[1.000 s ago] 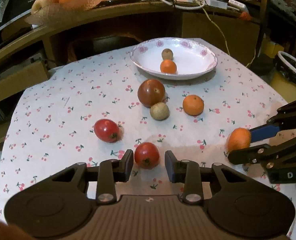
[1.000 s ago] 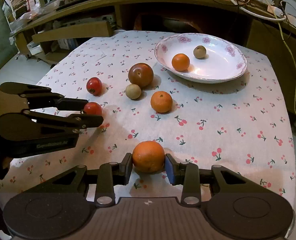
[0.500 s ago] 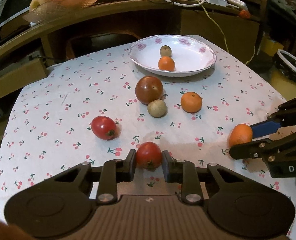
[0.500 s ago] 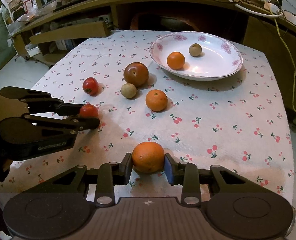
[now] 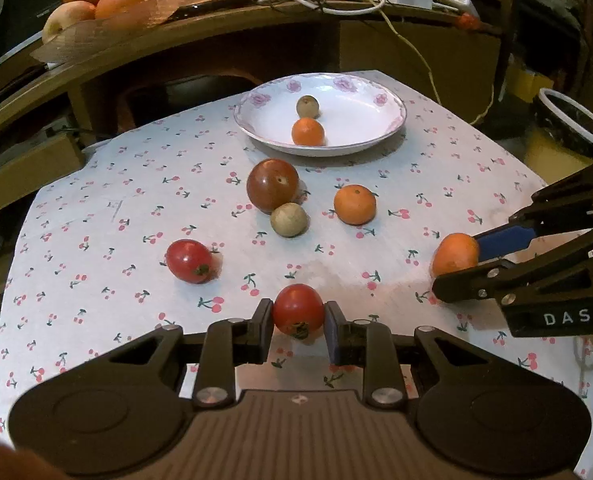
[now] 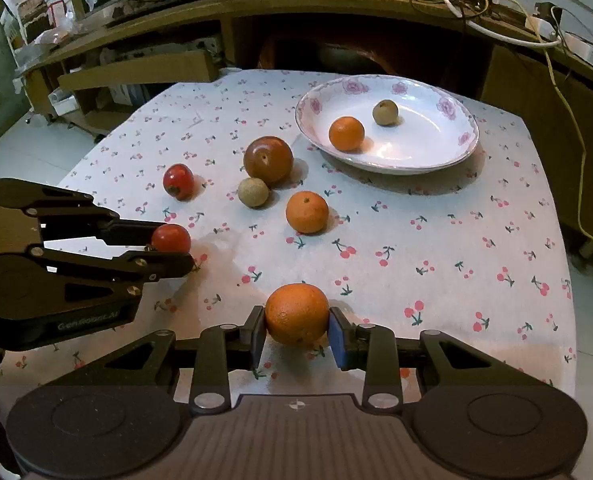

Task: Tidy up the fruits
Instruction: 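Lift the orange and tomato and carry both toward the white plate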

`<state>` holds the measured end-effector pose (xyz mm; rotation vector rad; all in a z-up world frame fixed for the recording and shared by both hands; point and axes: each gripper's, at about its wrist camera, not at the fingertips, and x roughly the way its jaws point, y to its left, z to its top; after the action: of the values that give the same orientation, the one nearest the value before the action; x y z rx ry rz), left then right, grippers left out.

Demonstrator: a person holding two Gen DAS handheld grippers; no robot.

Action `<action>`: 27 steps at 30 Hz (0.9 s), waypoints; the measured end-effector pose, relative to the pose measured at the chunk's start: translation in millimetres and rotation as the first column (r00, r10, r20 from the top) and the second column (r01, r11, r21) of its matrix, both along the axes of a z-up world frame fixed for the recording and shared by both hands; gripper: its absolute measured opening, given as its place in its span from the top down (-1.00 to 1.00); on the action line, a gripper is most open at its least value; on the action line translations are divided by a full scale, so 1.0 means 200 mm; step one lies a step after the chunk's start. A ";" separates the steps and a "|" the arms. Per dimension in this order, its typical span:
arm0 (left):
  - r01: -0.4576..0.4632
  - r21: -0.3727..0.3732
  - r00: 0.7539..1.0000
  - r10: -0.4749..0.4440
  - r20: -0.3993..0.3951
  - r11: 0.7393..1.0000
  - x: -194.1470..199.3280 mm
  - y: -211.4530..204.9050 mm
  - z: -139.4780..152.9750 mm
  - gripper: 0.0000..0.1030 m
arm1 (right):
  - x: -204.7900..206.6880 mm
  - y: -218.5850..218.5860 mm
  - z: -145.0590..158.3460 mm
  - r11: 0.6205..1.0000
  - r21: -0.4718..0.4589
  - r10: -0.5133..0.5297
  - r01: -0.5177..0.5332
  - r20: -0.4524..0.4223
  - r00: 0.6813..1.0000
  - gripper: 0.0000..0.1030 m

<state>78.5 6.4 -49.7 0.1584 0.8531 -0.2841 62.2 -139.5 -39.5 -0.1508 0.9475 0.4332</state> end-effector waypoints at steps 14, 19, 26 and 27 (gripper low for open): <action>0.006 0.012 1.000 -0.006 -0.012 1.000 -0.02 0.00 -0.04 0.35 | -0.02 0.01 -0.03 1.000 -0.021 0.021 -0.022 -0.020 1.000 0.29; 0.001 0.017 1.000 -0.001 -0.014 1.000 -0.02 0.01 -0.03 0.35 | -0.02 0.01 -0.02 1.000 -0.015 0.014 -0.014 -0.019 1.000 0.30; 0.012 0.029 1.000 -0.011 -0.017 1.000 -0.03 -0.01 -0.02 0.37 | -0.03 0.01 -0.01 0.999 -0.031 0.018 -0.018 -0.011 1.000 0.34; 0.011 0.027 1.000 -0.011 -0.015 1.000 -0.03 -0.01 -0.02 0.37 | -0.03 0.01 -0.01 0.999 -0.031 0.017 -0.018 -0.008 1.000 0.34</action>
<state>73.3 4.2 -52.9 0.1864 0.8708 -0.2844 56.6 -137.7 -41.7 -0.1856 0.9615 0.4357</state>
